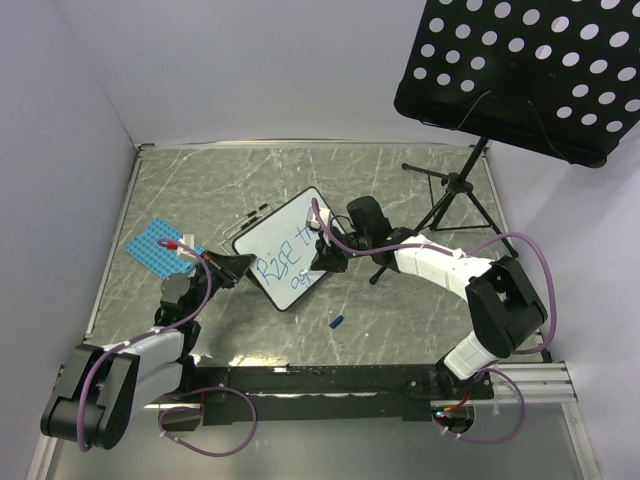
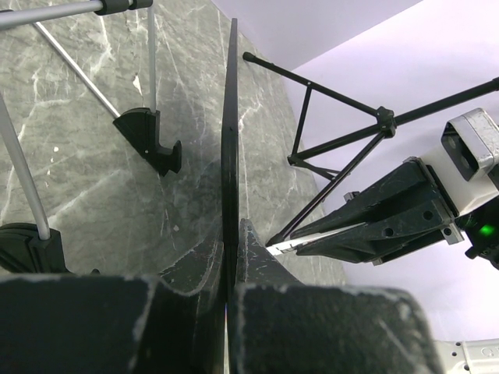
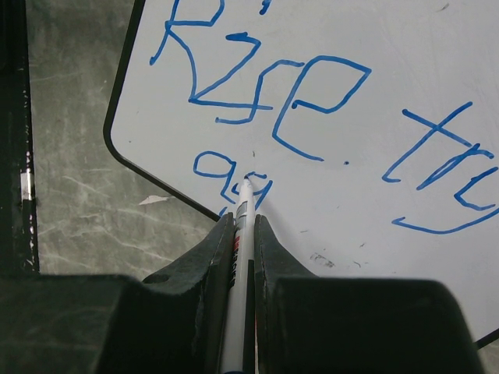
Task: Write a sentence on the whiteboard
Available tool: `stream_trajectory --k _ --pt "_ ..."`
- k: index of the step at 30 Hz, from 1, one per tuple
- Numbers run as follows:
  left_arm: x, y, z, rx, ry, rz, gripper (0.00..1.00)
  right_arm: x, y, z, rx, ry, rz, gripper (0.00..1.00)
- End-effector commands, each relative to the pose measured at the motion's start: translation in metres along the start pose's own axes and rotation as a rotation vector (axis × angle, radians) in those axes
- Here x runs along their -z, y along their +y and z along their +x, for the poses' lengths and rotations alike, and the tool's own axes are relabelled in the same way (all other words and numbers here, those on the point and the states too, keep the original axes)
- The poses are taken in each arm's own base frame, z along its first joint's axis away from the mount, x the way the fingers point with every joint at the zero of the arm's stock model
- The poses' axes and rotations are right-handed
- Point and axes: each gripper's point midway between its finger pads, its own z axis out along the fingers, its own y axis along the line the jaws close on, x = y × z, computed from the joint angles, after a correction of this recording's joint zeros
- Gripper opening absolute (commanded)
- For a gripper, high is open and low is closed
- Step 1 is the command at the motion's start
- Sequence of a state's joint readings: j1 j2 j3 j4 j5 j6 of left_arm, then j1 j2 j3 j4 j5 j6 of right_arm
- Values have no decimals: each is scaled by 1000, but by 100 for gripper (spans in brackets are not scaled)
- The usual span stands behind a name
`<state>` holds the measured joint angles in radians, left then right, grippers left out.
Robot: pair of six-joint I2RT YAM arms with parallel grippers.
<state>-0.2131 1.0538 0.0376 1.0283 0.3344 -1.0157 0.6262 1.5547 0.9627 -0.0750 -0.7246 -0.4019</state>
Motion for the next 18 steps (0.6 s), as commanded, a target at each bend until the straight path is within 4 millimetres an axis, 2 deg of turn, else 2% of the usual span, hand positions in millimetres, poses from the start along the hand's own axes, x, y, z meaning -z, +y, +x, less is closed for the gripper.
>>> stream_trajectory --k 1,11,18 --pt "13 1 13 -3 14 30 1 1 6 -4 31 -12 -19 0" --pt "14 3 13 -8 10 22 1 3 12 0 25 -5 -35 0" --pt "15 3 13 -7 10 21 1 8 12 -12 32 -31 -32 0"
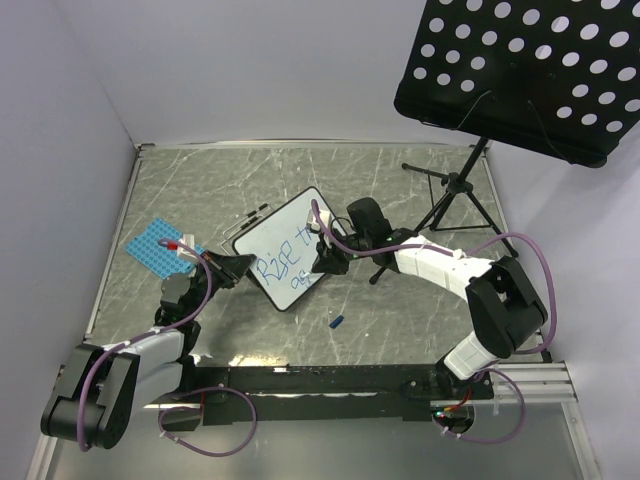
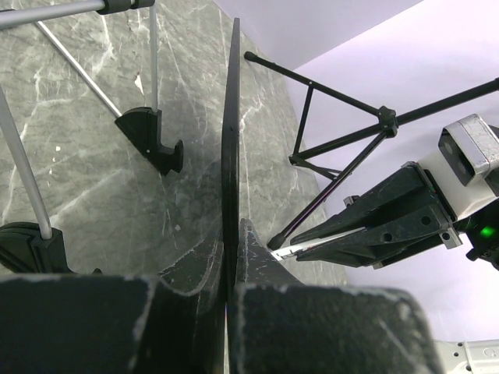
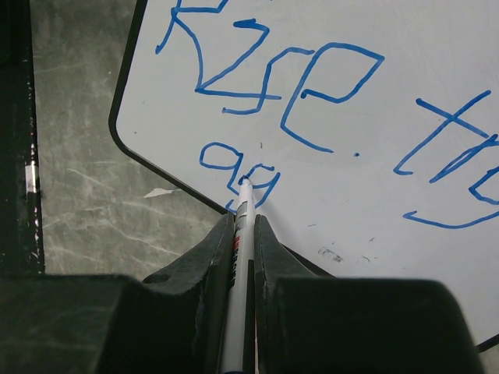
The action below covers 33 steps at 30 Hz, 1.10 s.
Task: Write a sentence on the whiteboard
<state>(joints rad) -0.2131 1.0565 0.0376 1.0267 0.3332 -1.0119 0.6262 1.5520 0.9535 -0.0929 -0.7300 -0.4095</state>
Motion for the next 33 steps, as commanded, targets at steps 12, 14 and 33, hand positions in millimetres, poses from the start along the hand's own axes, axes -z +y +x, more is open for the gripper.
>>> stream_trajectory --k 12,14,33 --pt "16 3 13 -16 9 25 1 39 -6 -49 37 -145 35 0" --pt "16 3 14 -18 12 23 1 39 -9 -46 28 -143 36 0" --pt "16 0 12 -28 7 36 1 43 -30 -34 -20 -151 64 0"
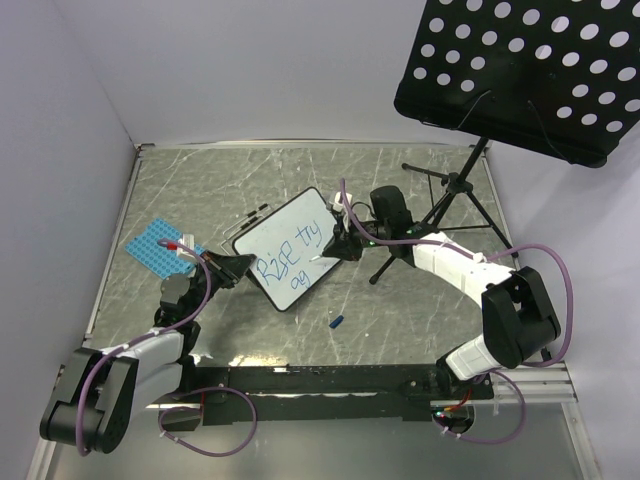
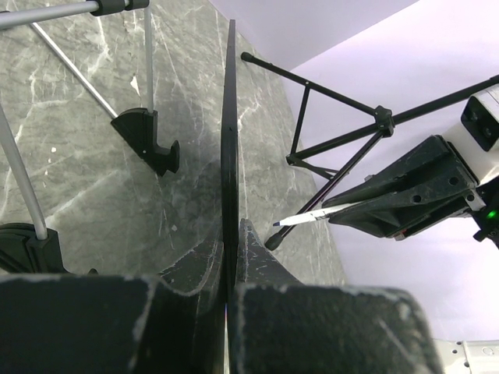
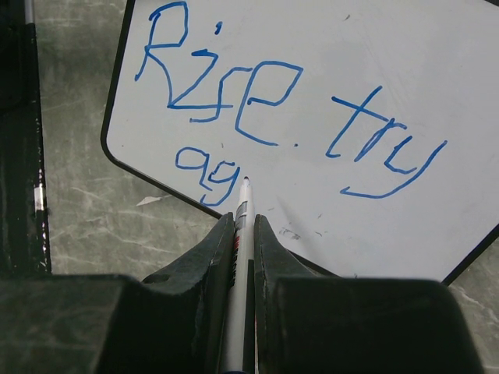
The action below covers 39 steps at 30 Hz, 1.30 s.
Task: Write a sentence on the whiteboard
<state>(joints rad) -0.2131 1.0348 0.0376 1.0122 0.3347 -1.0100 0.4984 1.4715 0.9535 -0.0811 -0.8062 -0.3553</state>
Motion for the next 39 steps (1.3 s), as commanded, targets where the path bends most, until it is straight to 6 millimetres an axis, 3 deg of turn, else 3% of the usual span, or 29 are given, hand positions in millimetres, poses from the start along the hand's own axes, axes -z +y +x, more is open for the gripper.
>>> stream_trajectory --k 1,21,39 --pt "15 2 14 -24 11 30 1 1 -4 -13 31 -49 -6 0" --pt "14 1 13 -23 15 38 1 -4 -7 -2 22 -39 -10 0" --pt "15 1 14 -24 14 36 1 -6 -13 -8 73 -62 3 0"
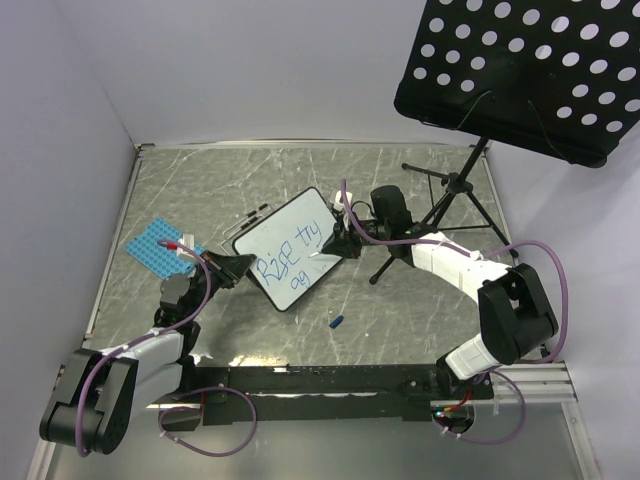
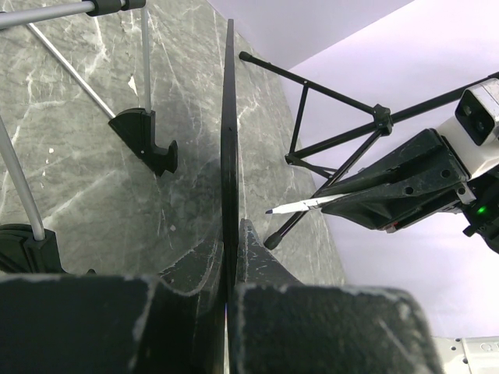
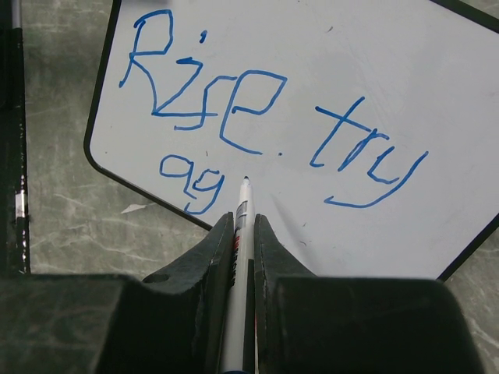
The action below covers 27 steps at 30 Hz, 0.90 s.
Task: Write a sentence on the whiteboard
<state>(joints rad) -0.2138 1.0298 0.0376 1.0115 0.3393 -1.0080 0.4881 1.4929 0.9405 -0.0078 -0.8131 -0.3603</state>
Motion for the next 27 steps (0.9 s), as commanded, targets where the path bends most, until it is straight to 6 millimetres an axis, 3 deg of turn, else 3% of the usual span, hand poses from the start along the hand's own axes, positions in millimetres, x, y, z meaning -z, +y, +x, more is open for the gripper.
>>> stream_trajectory --k 1,15,27 --pt "14 2 13 -17 11 29 1 -2 -4 -6 43 -33 -7 0" --pt "14 1 13 -18 11 31 1 -13 -3 20 -2 29 -30 0" --pt "13 1 14 -15 15 34 1 -22 1 25 -5 50 -42 0"
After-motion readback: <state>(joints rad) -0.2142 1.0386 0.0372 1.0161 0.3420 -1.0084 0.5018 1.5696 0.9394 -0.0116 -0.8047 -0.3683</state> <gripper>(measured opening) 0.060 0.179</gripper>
